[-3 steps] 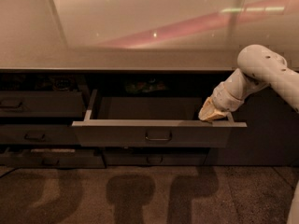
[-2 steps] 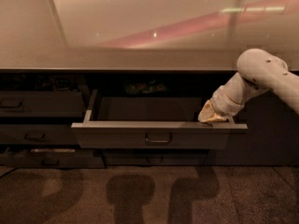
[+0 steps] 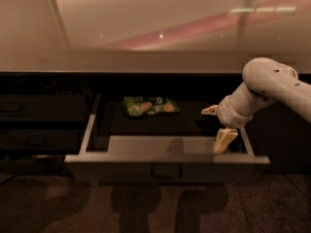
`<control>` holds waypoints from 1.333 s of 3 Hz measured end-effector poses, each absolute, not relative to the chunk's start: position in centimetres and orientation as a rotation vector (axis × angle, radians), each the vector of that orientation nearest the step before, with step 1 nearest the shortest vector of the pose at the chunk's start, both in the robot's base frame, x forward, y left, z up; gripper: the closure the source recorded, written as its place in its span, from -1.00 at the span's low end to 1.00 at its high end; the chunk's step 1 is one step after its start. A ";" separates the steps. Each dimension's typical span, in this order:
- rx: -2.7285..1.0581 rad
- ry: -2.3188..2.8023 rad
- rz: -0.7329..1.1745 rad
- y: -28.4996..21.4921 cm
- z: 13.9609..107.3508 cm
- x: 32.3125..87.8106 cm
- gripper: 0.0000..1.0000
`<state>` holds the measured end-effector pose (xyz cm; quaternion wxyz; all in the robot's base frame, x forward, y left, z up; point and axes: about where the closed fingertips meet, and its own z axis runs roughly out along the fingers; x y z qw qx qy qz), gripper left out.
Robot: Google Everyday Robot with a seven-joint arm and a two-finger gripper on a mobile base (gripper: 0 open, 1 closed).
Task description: Open top drawer
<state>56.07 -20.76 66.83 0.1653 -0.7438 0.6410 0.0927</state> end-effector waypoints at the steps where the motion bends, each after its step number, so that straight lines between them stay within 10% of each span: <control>1: -2.145 1.860 0.199 -20.4 67.2 54.4 -1.00; 4: -2.162 2.089 0.003 -24.2 67.1 47.8 -1.00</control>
Offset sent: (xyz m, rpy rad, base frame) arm -0.1115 -0.0349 0.0152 -0.4032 -0.0019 -0.1469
